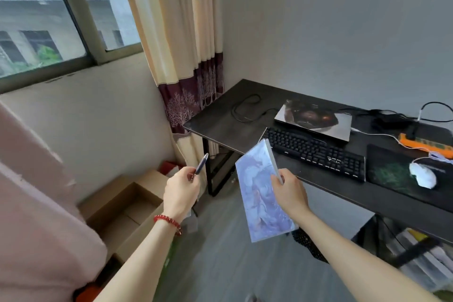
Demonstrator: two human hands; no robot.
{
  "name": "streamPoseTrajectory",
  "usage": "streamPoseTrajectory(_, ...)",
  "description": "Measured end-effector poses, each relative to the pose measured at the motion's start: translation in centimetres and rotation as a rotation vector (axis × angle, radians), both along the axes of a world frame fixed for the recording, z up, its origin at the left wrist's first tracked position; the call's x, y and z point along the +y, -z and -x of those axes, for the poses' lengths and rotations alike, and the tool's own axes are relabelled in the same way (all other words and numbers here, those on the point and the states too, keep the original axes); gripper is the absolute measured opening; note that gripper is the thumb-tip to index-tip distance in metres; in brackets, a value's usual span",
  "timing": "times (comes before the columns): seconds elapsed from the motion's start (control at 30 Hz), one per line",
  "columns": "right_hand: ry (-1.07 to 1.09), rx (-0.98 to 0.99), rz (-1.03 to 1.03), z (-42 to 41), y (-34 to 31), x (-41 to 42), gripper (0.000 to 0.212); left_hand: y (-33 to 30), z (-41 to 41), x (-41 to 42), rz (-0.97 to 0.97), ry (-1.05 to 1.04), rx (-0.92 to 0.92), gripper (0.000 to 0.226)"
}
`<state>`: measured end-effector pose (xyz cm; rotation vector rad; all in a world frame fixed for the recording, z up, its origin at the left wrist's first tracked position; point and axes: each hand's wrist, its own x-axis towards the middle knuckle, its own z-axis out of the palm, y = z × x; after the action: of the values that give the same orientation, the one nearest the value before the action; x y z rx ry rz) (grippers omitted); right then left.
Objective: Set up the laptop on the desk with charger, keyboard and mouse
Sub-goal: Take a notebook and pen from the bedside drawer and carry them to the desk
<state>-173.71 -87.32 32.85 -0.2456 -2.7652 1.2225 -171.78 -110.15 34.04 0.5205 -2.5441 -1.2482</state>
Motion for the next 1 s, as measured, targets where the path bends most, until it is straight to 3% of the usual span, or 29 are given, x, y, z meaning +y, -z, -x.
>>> streamPoseTrajectory(0.2, 0.023, -0.012, 0.101, 17.6, 3.1, -2.0, 0.033, 2.8, 16.7, -1.5, -0.001, -0.017, -0.064, 0.014)
streamPoseTrajectory(0.47, 0.082, -0.322, 0.468, 35.3, 7.3, -9.7, 0.001, 4.3, 31.4, -7.6, 0.023, -0.158, -0.158, 0.015)
streamPoseTrajectory(0.7, 0.193, -0.52, 0.724, 46.8, 11.6, -16.4, 0.021, 8.0, 41.8, -12.7, 0.002, -0.098, -0.253, 0.021)
streamPoseTrajectory(0.83, 0.265, -0.58, 0.713, 52.1, 13.8, -19.2, 0.022, 10.2, 47.5, -14.6, 0.038, -0.021, -0.303, 0.019)
streamPoseTrajectory(1.0, 0.315, -0.629, 0.435, 54.8, 16.3, -20.0, 0.023, 12.1, 52.3, -14.9, 0.034, 0.101, -0.326, 0.018)
